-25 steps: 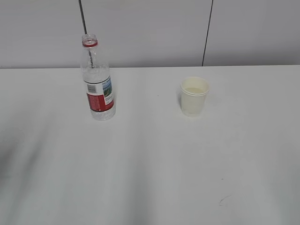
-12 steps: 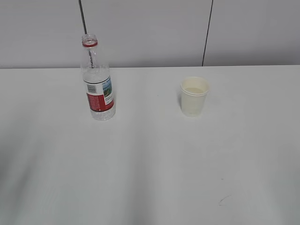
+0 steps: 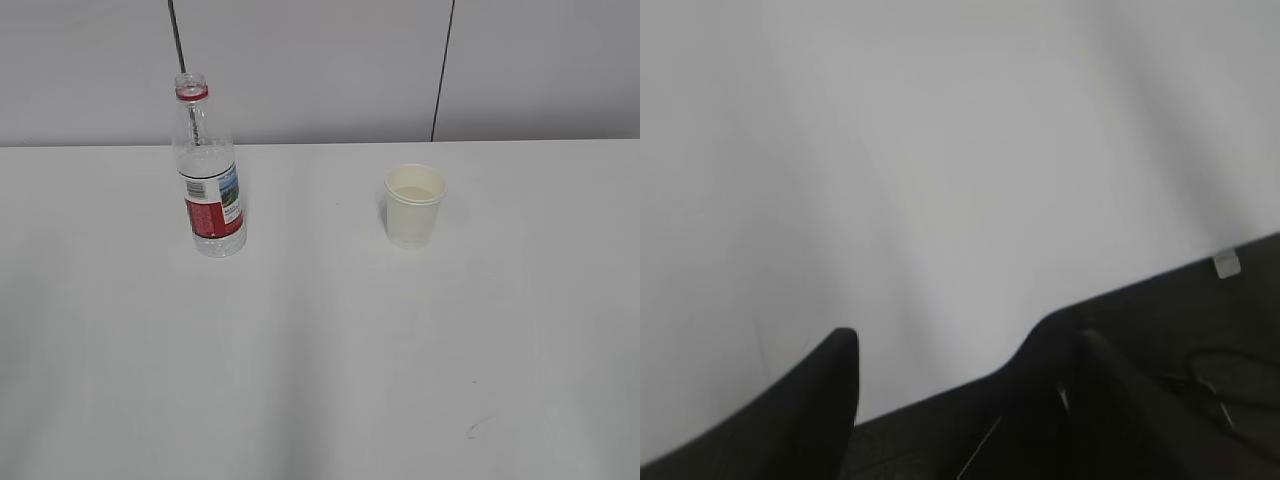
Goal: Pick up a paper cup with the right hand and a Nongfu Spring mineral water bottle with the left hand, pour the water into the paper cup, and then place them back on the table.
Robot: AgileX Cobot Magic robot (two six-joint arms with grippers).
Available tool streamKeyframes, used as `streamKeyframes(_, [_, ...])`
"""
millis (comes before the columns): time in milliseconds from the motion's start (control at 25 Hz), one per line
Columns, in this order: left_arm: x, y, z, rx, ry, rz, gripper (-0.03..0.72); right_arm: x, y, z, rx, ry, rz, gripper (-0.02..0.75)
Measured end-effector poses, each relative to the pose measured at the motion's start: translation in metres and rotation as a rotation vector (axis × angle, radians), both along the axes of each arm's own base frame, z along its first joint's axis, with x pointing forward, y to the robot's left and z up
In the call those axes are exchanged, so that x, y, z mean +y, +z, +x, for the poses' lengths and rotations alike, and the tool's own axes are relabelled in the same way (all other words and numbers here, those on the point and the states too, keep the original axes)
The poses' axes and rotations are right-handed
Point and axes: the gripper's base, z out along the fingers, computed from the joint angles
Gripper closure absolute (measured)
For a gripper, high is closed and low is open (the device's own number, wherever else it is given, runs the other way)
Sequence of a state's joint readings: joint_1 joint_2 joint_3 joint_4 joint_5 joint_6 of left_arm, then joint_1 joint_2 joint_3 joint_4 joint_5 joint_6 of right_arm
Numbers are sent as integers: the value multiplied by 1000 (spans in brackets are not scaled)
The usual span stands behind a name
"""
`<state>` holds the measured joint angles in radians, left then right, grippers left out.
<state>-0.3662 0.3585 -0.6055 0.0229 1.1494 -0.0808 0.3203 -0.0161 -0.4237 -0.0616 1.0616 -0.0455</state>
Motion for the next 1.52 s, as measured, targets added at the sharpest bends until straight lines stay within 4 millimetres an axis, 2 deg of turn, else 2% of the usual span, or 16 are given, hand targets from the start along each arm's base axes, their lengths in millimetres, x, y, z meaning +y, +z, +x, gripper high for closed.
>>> streamKeyframes(240, [12, -3, -35, -65, -61, 22, 276, 0, 0, 0, 0, 0, 0, 155])
streamKeyframes(440, [18, -5, -50, -150, -66, -1, 190, 0, 0, 0, 0, 0, 0, 155])
streamKeyframes(560, [18, -6, -50, -155, -66, -3, 161, 0, 0, 0, -2, 0, 1, 155])
streamKeyframes(880, [14, -4, -39, -268, -64, -41, 155, 0, 0, 0, -2, 0, 1, 156])
streamKeyframes(1520, [12, -7, -36, -280, -67, -54, 205, 0, 0, 0, -1, -1, 2, 156])
